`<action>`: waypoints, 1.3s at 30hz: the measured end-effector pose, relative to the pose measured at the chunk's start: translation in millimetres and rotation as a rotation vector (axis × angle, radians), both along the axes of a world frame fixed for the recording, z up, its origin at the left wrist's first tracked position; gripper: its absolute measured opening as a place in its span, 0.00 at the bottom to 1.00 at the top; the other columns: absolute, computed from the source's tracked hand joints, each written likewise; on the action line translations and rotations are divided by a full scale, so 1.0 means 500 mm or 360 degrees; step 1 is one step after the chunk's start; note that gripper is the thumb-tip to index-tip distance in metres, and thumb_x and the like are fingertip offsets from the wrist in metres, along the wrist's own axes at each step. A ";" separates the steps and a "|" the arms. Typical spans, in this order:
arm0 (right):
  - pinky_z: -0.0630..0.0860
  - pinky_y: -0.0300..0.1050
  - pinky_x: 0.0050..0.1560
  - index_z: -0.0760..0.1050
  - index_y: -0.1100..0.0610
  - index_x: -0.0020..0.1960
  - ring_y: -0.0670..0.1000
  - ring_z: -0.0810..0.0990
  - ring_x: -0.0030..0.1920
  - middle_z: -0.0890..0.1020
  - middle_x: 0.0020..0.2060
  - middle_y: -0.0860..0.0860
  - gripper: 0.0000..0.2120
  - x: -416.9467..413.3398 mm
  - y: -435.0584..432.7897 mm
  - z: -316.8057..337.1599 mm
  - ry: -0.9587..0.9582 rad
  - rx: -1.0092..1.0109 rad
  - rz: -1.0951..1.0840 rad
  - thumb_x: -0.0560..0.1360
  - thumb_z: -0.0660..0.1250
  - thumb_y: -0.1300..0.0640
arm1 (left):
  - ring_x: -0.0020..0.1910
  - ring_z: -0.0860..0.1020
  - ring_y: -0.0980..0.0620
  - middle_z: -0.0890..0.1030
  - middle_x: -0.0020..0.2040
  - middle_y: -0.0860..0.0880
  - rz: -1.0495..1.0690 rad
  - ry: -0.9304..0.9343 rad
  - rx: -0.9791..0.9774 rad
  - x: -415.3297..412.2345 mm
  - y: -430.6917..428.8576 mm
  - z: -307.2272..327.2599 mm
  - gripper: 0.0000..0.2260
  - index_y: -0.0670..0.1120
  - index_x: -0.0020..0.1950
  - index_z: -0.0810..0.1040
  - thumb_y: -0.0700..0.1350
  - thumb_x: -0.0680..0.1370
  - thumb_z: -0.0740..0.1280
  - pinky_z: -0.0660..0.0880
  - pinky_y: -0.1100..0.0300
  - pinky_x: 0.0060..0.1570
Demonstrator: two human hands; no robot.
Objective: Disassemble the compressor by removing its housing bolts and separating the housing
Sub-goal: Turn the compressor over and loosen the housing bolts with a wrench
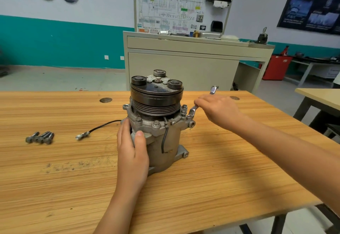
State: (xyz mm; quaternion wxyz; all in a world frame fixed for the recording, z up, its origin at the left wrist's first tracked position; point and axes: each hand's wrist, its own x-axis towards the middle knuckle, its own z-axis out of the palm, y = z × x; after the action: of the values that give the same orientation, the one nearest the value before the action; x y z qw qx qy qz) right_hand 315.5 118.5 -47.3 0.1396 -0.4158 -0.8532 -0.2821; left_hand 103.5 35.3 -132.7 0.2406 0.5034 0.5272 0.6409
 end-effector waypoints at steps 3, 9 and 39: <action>0.78 0.47 0.30 0.79 0.66 0.50 0.56 0.82 0.34 0.83 0.37 0.57 0.09 0.004 -0.007 -0.007 0.0346 0.0101 0.0084 0.70 0.68 0.70 | 0.71 0.56 0.63 0.61 0.74 0.55 -0.0004 0.0040 -0.0004 -0.003 0.002 -0.001 0.30 0.49 0.75 0.58 0.56 0.74 0.50 0.54 0.67 0.67; 0.66 0.44 0.23 0.68 0.63 0.67 0.55 0.73 0.24 0.76 0.29 0.53 0.20 -0.017 -0.135 0.021 0.0645 -0.0015 0.0030 0.77 0.58 0.60 | 0.70 0.58 0.63 0.62 0.73 0.56 -0.0014 -0.0042 -0.0010 0.002 0.002 0.000 0.29 0.50 0.75 0.59 0.56 0.74 0.51 0.56 0.63 0.68; 0.54 0.39 0.18 0.40 0.66 0.74 0.49 0.60 0.22 0.62 0.26 0.52 0.33 -0.118 -0.244 0.062 -0.0632 -0.0254 -0.0814 0.75 0.54 0.70 | 0.72 0.57 0.61 0.60 0.75 0.55 -0.0058 -0.0053 -0.0022 0.002 -0.001 0.001 0.27 0.49 0.76 0.58 0.55 0.78 0.54 0.55 0.65 0.65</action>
State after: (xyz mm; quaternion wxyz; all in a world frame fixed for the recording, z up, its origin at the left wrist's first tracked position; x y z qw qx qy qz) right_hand 256.5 -3.7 -16.3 -0.1378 -0.5630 -0.7512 -0.3158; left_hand 104.5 34.6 -132.2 0.2645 0.5004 0.5183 0.6410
